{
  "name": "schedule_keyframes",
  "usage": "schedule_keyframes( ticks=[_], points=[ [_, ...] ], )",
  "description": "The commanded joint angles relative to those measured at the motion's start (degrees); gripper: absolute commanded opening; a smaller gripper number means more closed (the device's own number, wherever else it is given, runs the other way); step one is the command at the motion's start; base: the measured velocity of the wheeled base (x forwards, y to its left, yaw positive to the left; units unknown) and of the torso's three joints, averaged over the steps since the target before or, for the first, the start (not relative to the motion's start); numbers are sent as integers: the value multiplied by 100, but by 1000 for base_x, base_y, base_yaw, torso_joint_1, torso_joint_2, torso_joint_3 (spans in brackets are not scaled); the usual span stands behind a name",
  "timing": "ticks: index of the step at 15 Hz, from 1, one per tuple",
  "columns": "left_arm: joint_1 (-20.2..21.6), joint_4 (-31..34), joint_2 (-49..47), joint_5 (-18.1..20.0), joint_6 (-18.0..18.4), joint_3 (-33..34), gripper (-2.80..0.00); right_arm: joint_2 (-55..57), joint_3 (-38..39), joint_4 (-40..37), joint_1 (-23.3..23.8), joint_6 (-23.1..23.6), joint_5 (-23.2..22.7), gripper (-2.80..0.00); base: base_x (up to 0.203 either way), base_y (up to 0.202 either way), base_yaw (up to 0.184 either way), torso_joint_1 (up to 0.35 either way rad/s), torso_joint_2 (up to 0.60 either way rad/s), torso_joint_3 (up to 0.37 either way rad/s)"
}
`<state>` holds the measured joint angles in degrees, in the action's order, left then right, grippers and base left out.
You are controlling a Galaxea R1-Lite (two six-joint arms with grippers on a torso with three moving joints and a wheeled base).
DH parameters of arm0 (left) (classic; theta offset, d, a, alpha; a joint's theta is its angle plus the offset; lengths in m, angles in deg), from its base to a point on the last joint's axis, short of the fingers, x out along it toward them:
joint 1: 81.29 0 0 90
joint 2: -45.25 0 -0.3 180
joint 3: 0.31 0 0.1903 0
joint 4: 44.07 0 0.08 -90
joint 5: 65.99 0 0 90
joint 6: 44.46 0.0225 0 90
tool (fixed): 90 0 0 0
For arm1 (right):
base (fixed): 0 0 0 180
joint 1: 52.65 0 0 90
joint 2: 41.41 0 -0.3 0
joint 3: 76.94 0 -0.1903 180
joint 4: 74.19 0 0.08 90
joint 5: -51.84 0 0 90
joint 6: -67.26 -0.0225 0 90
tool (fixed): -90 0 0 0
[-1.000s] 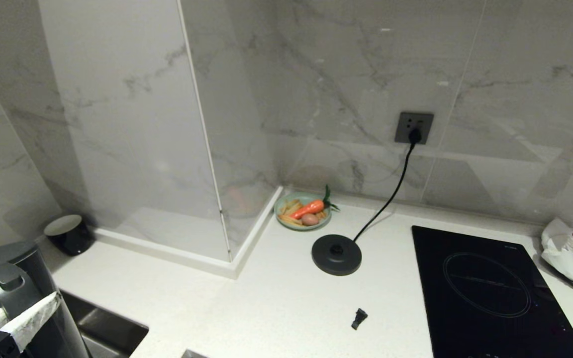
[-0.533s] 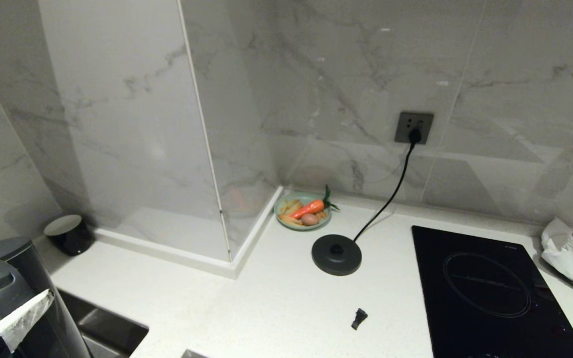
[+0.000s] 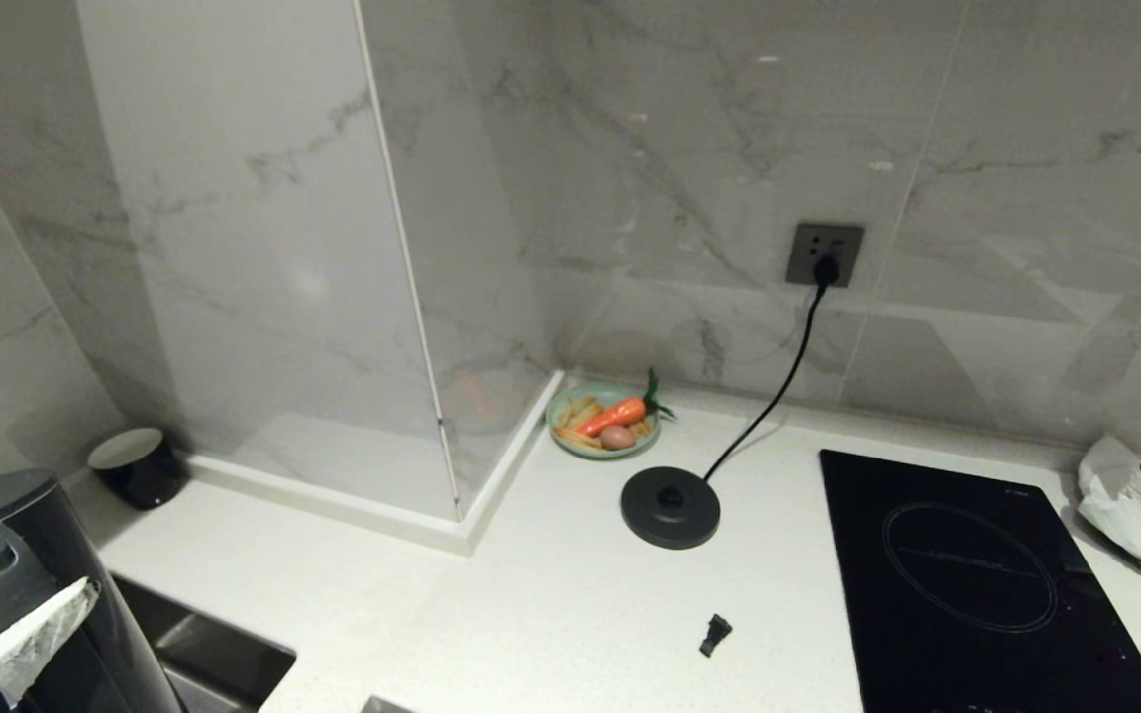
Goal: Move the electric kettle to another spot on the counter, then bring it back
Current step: Place it by the sink
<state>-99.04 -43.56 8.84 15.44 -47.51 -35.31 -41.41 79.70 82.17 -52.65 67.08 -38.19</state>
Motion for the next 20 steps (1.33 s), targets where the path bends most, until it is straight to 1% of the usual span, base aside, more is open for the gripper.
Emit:
schedule_keyframes(
  ticks=[1, 12, 15, 17, 20],
  points=[
    [0, -17, 55, -2, -3, 3, -280, 0, 0, 0, 0, 1, 3, -280, 0, 0, 0, 0, 0, 0],
    [8, -8, 91, 13, 6, 3, -280, 0, 0, 0, 0, 1, 3, -280, 0, 0, 0, 0, 0, 0],
    [0, -8, 154, 149, 6, 12, -280, 0, 0, 0, 0, 1, 3, -280, 0, 0, 0, 0, 0, 0],
    [8, -8, 222, 338, -3, 20, -280, 0, 0, 0, 0, 1, 3, -280, 0, 0, 0, 0, 0, 0],
    [17, -8, 196, 338, -3, 20, -280, 0, 0, 0, 0, 1, 3, -280, 0, 0, 0, 0, 0, 0]
  ],
)
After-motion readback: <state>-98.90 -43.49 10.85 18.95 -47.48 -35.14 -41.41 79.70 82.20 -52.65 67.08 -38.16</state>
